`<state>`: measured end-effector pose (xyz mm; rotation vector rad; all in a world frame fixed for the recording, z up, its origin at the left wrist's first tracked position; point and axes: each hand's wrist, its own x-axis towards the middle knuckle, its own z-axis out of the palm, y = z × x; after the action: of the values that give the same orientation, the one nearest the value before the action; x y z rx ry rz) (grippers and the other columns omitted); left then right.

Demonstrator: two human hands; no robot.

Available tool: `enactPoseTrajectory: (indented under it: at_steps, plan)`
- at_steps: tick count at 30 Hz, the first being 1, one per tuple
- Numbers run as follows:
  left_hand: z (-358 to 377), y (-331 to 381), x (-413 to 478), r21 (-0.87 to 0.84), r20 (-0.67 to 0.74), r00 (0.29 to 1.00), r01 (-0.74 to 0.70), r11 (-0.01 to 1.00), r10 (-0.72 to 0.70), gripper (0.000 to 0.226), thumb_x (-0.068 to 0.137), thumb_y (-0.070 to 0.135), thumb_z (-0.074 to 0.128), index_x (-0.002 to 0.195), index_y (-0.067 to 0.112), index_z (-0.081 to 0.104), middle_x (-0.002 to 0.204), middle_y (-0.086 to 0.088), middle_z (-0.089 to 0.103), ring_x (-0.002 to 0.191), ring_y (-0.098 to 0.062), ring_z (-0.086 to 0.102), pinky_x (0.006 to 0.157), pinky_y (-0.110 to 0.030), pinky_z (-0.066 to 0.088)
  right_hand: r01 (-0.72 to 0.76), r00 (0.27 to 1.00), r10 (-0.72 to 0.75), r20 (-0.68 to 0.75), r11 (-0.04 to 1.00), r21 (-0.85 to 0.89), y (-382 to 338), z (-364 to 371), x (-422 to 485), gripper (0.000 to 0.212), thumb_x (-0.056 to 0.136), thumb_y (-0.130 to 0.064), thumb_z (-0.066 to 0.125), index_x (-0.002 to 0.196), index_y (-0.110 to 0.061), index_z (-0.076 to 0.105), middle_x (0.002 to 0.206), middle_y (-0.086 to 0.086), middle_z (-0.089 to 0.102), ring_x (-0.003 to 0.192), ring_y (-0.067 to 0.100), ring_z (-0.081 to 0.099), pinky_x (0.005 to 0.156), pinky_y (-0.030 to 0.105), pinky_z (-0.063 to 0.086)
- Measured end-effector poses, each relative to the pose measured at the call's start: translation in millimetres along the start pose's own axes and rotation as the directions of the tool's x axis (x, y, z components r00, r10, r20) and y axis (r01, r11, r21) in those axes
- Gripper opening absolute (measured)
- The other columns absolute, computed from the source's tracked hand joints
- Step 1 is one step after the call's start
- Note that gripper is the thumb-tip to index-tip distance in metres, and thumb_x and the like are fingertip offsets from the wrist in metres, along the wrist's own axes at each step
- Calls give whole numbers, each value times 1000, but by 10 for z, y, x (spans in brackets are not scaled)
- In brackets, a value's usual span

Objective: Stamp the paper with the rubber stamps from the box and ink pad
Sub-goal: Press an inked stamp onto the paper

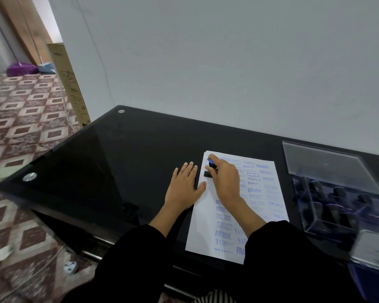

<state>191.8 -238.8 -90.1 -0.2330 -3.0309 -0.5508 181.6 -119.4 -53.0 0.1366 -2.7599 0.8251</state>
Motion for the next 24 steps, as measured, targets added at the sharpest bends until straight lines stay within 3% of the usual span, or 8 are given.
enactPoseTrajectory:
  at_steps: [5, 11, 18, 22, 24]
  plan:
    - [-11, 5, 7, 10, 6, 1000, 2, 1000, -2, 63, 97, 45, 30, 149, 14, 14, 159, -1, 10, 147, -14, 2, 119, -34, 0, 56, 998, -51, 29, 975, -213, 20, -59, 18, 41, 98, -32, 42, 137, -20, 42, 115, 5, 62, 100, 16, 59, 79, 19, 42]
    - [-11, 3, 2, 1, 1, 1000, -5, 1000, 5, 63, 97, 45, 31, 149, 13, 15, 159, -1, 10, 147, -14, 3, 119, -34, 0, 55, 998, -42, 53, 964, -260, 8, -58, 63, 40, 98, -32, 42, 136, -20, 42, 119, 5, 62, 106, 18, 57, 105, 31, 35]
    - [-3, -6, -3, -12, 0, 1000, -8, 1000, 8, 63, 97, 45, 31, 149, 13, 15, 158, -1, 11, 147, -13, 3, 120, -34, 0, 37, 999, -32, 26, 977, -208, 6, -56, 53, 38, 97, -31, 44, 133, -20, 46, 109, 6, 66, 96, 18, 61, 94, 27, 42]
    - [-12, -11, 5, -20, 1, 1000, -5, 1000, 5, 63, 97, 45, 32, 149, 14, 16, 158, 0, 11, 147, -13, 3, 119, -34, 0, 10, 1000, -4, 28, 975, -220, 9, -131, 108, 32, 96, -36, 47, 124, -22, 55, 95, 7, 69, 86, 19, 62, 88, 28, 41]
    - [-11, -13, 5, -28, -2, 1000, -5, 1000, 5, 63, 97, 46, 33, 149, 14, 17, 158, 0, 12, 147, -13, 3, 119, -34, 0, -50, 998, 47, -30, 988, -146, 61, -170, 113, 33, 93, -38, 51, 122, -24, 59, 88, 5, 69, 76, 17, 59, 83, 27, 41]
